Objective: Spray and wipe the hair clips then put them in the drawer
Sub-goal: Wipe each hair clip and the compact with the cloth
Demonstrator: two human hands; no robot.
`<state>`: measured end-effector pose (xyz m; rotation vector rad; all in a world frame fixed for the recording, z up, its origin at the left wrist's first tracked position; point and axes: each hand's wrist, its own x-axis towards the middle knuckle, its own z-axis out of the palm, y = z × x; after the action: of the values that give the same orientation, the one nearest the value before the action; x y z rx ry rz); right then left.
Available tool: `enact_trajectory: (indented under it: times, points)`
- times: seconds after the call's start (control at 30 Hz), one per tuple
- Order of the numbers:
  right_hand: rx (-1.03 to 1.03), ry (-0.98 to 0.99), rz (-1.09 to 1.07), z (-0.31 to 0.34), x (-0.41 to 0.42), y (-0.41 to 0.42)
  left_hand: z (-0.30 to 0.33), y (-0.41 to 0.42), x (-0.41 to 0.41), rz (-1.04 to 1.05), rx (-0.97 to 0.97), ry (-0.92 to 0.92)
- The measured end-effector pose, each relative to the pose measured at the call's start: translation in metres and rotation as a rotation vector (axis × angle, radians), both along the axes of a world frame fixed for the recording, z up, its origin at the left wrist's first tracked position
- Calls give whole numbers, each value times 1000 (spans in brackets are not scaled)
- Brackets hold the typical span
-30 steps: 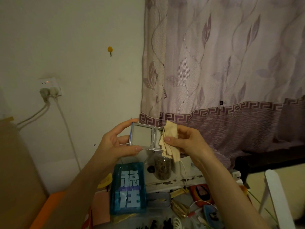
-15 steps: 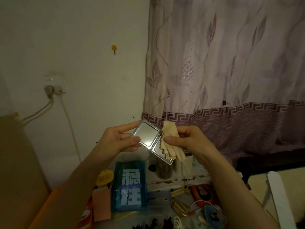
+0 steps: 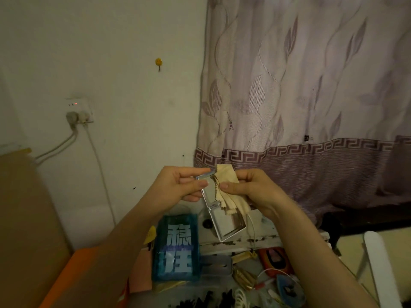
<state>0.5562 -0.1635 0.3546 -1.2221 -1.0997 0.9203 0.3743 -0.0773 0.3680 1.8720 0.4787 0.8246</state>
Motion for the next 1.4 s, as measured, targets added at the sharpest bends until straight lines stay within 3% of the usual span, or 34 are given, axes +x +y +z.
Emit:
enact_trajectory:
  times: [0.17, 0.3, 0.53, 1.4]
  points:
    - [35, 272, -89, -14, -8, 7, -8, -6, 7, 103, -97, -167]
    - [92, 509, -167, -21, -17, 12, -22, -16, 11, 71, -188, -213]
    - [133, 669, -243, -25, -26, 14, -36, -25, 15, 144, -204, -257]
    - [143, 592, -338, -29, -30, 13, -48, -22, 16, 92, -169, -154]
